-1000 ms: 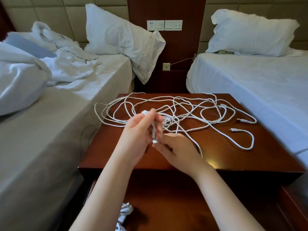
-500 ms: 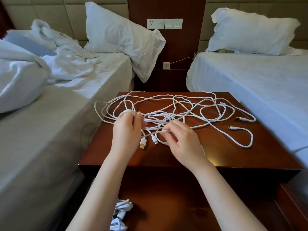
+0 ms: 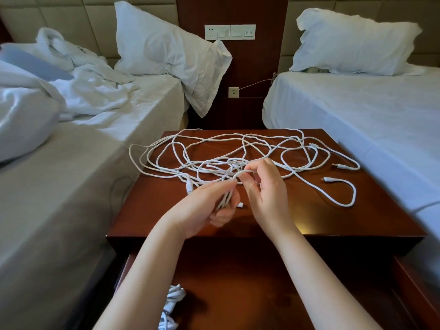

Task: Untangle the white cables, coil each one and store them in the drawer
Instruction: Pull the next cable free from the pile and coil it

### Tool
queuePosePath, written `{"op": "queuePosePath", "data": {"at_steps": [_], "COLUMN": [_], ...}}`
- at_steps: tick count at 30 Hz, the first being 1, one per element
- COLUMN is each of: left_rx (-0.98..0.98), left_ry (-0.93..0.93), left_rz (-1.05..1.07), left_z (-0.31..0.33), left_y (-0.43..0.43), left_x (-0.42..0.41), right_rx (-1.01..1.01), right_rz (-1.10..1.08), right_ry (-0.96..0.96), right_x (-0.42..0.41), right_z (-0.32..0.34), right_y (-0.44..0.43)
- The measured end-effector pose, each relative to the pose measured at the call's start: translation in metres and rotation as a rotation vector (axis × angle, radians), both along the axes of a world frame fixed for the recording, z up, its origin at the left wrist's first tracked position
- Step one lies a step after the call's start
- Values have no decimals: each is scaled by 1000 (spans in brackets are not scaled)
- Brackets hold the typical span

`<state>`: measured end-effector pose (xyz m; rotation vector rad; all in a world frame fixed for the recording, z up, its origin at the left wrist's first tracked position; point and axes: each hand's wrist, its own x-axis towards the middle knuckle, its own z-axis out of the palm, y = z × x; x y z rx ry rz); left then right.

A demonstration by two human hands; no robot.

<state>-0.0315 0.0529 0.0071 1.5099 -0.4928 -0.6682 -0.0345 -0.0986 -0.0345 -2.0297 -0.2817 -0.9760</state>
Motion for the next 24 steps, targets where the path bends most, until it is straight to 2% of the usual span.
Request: {"op": "queuePosePath", "data": {"at_steps": [5,10,12,15,20,24], "left_rx": [-129,-369,-472,-622,-774,-774], "left_ry": [27,-10,-23,-16,-50,-206], "left_rz": [-234,-213,-125,121,391,629], "left_z": [4,10,10,6,10,13], "left_y": [10,7,1,-7,-10,2], "left_x": [-1,-3,-3,-1,3,14], "right_rx": [6,-90,-184,-301,-428,-443], "right_rz": [76,254,272,283,274,231], "right_ry": [23,163,211,193,207,247], "right_x": [-1,-1,-2,-3,-2,-5], "right_z": [1,1,0,1,1,1], "right_y": [-1,0,2,6,8,7]}}
